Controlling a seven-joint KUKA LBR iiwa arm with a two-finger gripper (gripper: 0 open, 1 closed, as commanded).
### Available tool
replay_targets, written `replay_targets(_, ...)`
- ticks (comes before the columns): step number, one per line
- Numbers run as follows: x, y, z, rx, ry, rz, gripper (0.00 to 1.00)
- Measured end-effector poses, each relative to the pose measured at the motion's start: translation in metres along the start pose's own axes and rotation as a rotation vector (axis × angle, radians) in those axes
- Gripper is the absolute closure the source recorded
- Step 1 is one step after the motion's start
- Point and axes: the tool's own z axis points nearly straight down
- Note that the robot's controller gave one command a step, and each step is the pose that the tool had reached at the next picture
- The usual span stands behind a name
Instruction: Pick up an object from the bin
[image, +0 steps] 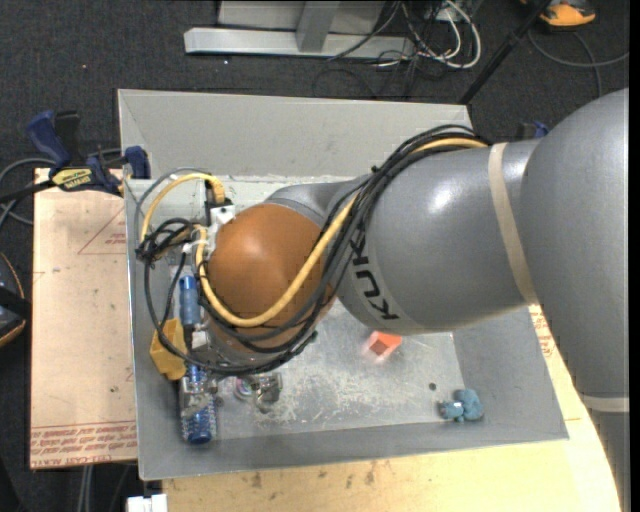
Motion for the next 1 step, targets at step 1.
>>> replay_targets(1,-0.0007,-0.0113,0.0553,0.001,0.0,-0.358,0.0)
